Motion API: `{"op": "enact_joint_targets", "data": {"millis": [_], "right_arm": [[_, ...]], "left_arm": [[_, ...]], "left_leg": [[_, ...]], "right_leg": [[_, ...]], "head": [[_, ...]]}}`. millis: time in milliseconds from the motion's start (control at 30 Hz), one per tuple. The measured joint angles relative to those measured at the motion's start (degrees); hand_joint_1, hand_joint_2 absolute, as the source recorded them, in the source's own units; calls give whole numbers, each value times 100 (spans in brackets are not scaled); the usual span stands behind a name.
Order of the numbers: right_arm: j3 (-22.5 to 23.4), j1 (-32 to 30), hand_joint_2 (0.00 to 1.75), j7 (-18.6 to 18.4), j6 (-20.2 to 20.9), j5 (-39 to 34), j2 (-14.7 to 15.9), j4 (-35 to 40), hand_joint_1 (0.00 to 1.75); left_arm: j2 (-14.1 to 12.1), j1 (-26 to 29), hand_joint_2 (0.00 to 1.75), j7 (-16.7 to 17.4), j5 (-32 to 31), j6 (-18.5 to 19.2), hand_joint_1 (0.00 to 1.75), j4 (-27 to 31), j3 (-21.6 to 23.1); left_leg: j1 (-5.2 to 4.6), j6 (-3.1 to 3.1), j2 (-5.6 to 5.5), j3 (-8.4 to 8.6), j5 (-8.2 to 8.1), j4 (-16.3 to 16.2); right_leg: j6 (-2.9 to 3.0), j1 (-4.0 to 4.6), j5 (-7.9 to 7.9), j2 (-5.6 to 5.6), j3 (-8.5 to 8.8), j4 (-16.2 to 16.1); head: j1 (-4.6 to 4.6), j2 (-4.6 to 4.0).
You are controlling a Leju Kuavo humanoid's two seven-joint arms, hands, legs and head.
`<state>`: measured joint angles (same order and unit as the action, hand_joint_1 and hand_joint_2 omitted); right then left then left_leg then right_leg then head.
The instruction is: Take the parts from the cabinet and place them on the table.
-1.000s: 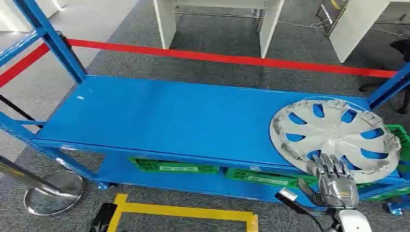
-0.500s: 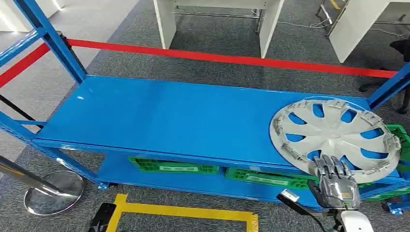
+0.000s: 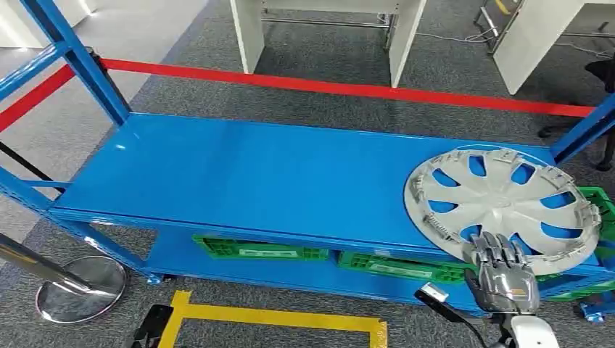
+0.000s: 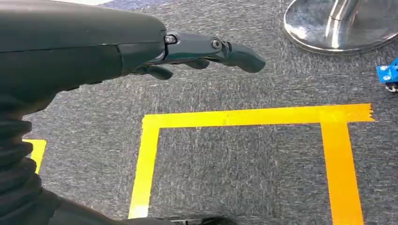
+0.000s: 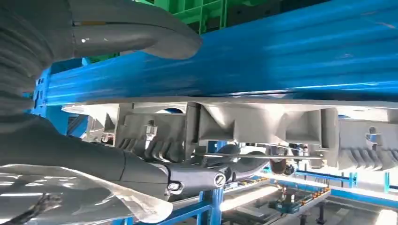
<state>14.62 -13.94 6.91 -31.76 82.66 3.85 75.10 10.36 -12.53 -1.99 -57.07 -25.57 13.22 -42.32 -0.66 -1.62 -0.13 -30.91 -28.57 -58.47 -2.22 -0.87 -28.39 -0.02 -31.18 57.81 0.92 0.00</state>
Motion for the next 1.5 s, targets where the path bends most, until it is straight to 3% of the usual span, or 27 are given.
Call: {"op": "enact_joint_targets", "data": {"millis": [167, 200, 233, 333, 700, 867, 1267, 1500], "right_arm": [[-46, -7, 175, -96, 81, 33, 0, 72, 0], [-68, -9, 175, -118, 90, 50, 0, 92, 23], [-79, -9, 175, -151, 90, 72, 0, 98, 175], [-92, -9, 175, -323, 203, 125, 0, 101, 175], [-278, -107, 175, -431, 466, 15, 177, 470, 175], [-356, -243, 175, -411, 732, -236, 286, 695, 175], [-387, -488, 175, -446, 791, -221, 367, 909, 175], [-402, -517, 175, -446, 793, -216, 383, 944, 175]], "left_arm": [[-2, 2, 175, 0, 15, -4, 0, 0, 0], [-2, 3, 175, 0, 15, -7, 0, 0, 0], [-4, 4, 175, 0, 15, -9, 0, 0, 0], [-4, 7, 175, 0, 17, -15, 0, 0, 2], [-28, 50, 175, -20, 140, -105, 0, 2, 2], [-24, 69, 175, -207, 489, -395, 0, 7, -41], [94, 96, 175, -640, 996, -826, 0, 11, -352], [142, 97, 175, -688, 1034, -857, 0, 13, -448]], "left_leg": [[0, 0, 0, 0, 0, 0], [0, 0, 0, 0, 0, 0], [0, 0, 0, 0, 0, 0], [0, 0, 0, 1, 0, 0], [0, 0, 1, 6, 0, -1], [1, 0, -1, 5, -1, -1], [1, -1, 0, 6, -1, -1], [1, -1, 0, 6, -1, -1]], "right_leg": [[0, 0, 0, 0, 0, 0], [0, 0, 0, 1, 0, 0], [0, 0, 0, 1, 0, 0], [-1, 0, 1, 2, 0, 0], [-2, 0, 2, 1, 5, -2], [-2, 1, 0, -1, 2, -3], [-3, 1, 1, 0, 5, -3], [-3, 1, 1, 1, 5, -3]], "head": [[0, 0], [0, 0], [0, 0], [-2, 0], [0, 0], [2, 0], [0, 0], [0, 0]]}}
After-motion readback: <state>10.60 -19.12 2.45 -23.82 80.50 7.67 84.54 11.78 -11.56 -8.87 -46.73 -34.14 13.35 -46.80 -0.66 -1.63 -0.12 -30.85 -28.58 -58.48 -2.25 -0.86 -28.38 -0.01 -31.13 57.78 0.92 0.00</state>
